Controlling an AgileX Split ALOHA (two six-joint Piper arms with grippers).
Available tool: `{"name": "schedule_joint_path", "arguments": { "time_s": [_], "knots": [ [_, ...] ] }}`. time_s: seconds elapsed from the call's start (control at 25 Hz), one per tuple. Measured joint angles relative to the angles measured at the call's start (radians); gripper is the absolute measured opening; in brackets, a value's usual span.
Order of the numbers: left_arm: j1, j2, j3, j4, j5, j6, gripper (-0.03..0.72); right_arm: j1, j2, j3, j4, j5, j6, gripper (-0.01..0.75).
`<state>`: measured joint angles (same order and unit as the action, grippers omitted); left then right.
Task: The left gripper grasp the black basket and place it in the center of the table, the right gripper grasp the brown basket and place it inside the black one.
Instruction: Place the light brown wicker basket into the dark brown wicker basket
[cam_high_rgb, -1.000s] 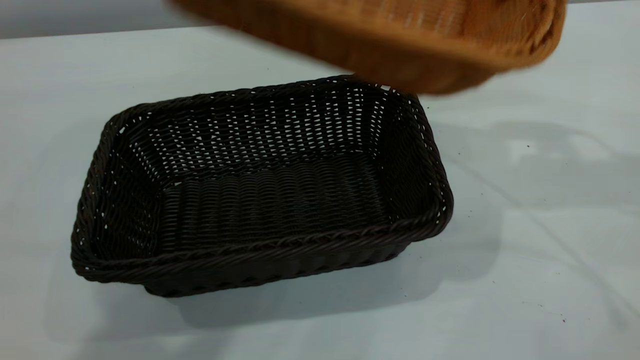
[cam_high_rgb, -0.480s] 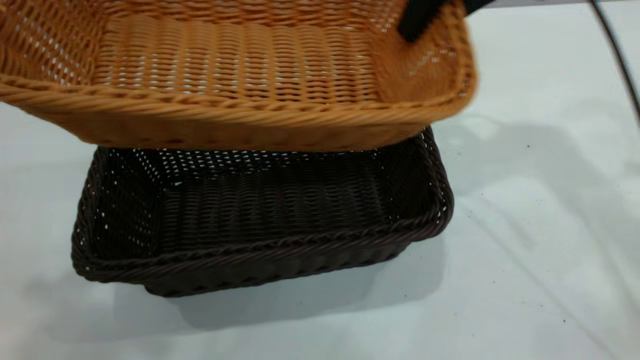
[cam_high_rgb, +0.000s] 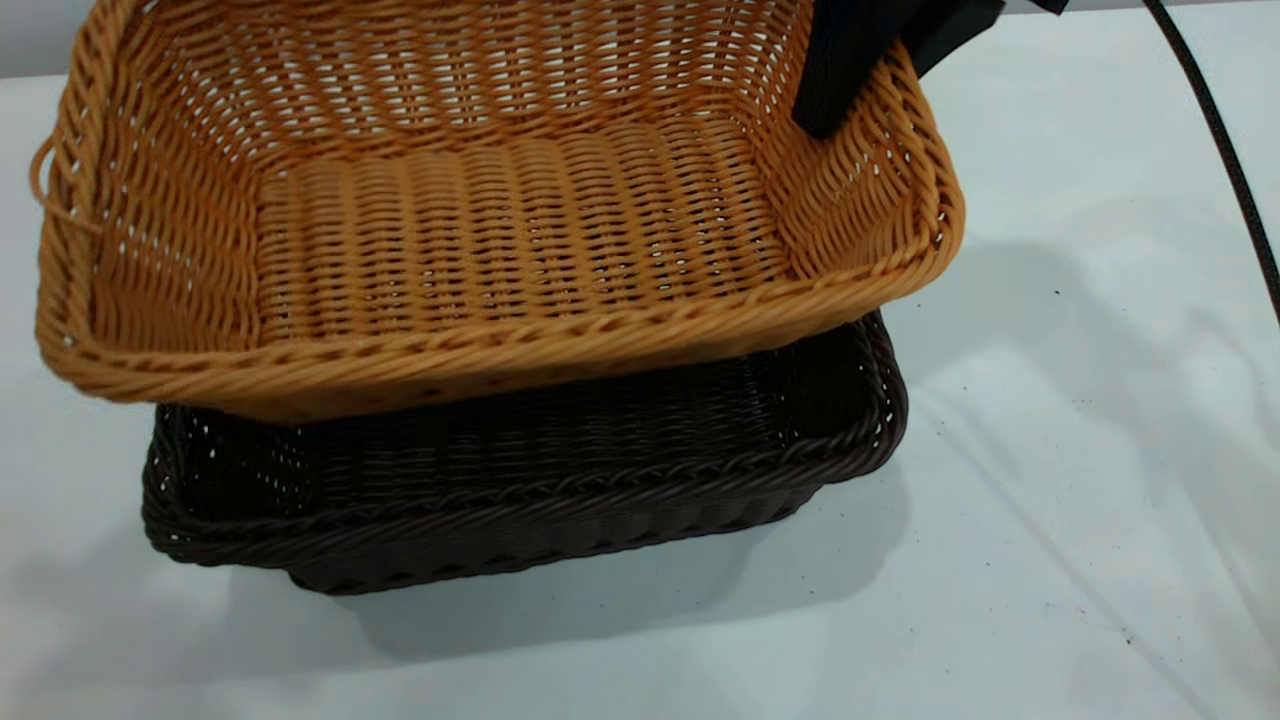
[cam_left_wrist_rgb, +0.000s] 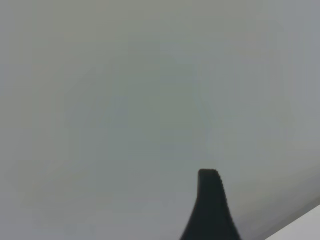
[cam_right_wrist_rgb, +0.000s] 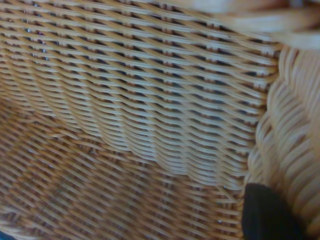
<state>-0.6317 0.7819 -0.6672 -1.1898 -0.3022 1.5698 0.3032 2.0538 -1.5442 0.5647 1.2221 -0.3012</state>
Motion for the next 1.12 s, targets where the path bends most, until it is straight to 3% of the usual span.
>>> {"name": "schedule_joint_path", "arguments": {
  "time_s": [0.4,1.12],
  "knots": [
    [0.0,-0.001,0.0,-0.002,0.0,0.0,0.459,0.041,0.0,0.001,-0.01,0.0,0.021,0.1],
    [0.0,-0.001,0.0,-0.003,-0.004,0.0,0.459,0.04,0.022,0.038,-0.05,-0.004,0.155,0.1]
  ]
}}
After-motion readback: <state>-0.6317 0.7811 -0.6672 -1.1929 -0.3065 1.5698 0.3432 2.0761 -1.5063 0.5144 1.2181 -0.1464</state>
